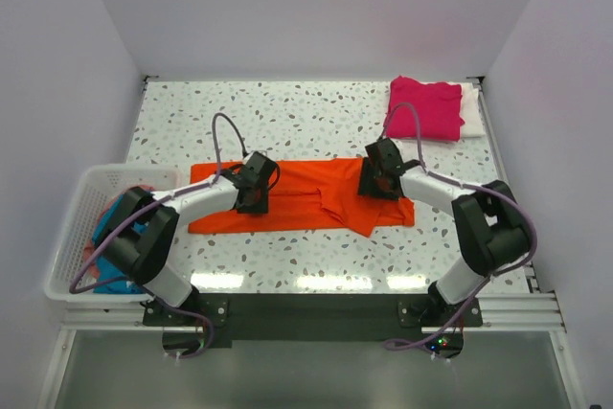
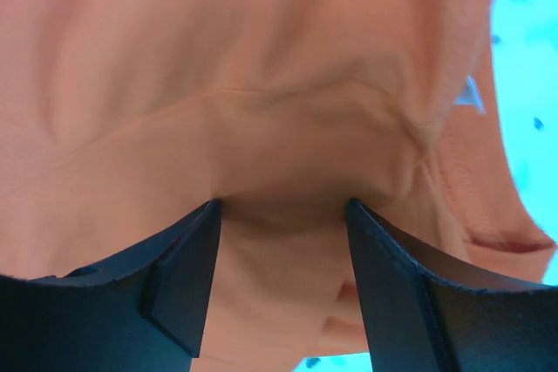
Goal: Fold and stack the t-shirts
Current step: Fold the tshirt
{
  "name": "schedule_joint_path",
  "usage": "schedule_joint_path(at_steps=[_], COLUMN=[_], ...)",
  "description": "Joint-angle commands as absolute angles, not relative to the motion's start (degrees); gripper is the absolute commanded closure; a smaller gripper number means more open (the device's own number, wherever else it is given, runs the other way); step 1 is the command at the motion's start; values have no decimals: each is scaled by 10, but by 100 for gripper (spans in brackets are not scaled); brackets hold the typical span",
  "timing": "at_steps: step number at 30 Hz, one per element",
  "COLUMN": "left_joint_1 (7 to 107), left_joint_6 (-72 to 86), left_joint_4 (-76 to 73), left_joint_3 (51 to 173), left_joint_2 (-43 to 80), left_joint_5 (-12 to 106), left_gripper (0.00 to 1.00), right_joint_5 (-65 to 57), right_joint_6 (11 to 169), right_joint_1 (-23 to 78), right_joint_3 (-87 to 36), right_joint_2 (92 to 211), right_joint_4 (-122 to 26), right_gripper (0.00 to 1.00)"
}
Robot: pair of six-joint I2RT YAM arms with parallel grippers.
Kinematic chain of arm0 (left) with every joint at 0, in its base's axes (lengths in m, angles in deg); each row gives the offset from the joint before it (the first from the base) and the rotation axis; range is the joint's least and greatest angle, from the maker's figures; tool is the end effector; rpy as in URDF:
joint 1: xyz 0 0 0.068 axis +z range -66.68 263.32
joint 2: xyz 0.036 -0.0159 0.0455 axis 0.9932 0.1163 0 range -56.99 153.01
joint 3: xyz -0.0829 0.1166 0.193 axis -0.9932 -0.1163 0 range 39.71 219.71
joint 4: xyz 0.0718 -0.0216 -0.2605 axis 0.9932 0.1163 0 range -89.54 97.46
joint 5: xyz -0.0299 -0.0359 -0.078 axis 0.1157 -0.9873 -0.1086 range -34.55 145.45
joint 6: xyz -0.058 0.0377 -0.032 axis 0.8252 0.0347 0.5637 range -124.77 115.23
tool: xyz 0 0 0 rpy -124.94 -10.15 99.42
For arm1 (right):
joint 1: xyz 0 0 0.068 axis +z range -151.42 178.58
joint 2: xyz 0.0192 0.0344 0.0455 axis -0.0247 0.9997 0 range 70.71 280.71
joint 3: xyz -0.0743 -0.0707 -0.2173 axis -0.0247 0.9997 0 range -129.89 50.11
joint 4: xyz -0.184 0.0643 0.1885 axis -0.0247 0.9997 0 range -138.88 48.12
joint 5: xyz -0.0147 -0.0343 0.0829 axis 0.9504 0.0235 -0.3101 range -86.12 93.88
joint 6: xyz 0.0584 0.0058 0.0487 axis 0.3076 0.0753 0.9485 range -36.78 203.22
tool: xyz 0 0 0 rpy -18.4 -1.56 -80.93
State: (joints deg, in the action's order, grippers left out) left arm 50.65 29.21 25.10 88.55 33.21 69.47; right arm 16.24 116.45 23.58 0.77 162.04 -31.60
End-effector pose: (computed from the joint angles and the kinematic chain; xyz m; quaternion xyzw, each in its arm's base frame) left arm 0.2674 -0.1528 0.0952 -0.0364 0.9705 -0.0136 0.2380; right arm 0.3007 0.1249 0.0996 0.0973 0.9541 0.0375 0.2806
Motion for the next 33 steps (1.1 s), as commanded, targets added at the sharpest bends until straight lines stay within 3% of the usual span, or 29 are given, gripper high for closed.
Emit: schedule_joint_path(at_steps=[1,8,13,16,17,20,22,25,28,33], left_joint_1=[491,442,403,370,357,342,341,342,352,388], left_joint_6=[304,322,359,398,417,445,449,425,383,325], left_joint_4=[261,266,265,240,229,189,158,173,195,259], left_joint_3=[884,862,867,887,896,951,994,1066,1091,1064], left_joint_2=[338,351,349,364,384,427,441,452,431,370], left_joint_5=[747,738,699,662,638,595,575,580,608,688], left_gripper=[60,62,62,62,62,59,53,43,36,36], right_joint_5=[138,122,140,164,167,175,165,168,174,164], right_joint_6=[1146,1086,1020,974,962,924,912,912,915,956], right_joint_1=[236,237,235,235,235,234,232,231,229,229], right_joint_3=[-46,-189,-406,-593,-705,-936,-1001,-934,-822,-741], right_joint_2=[1661,1785,1942,2056,2092,2217,2249,2187,2084,1986], right_joint_4=[-330,-294,-202,-132,-111,-48,-49,-109,-180,-149], right_gripper=[37,38,38,37,36,31,22,1,1,1])
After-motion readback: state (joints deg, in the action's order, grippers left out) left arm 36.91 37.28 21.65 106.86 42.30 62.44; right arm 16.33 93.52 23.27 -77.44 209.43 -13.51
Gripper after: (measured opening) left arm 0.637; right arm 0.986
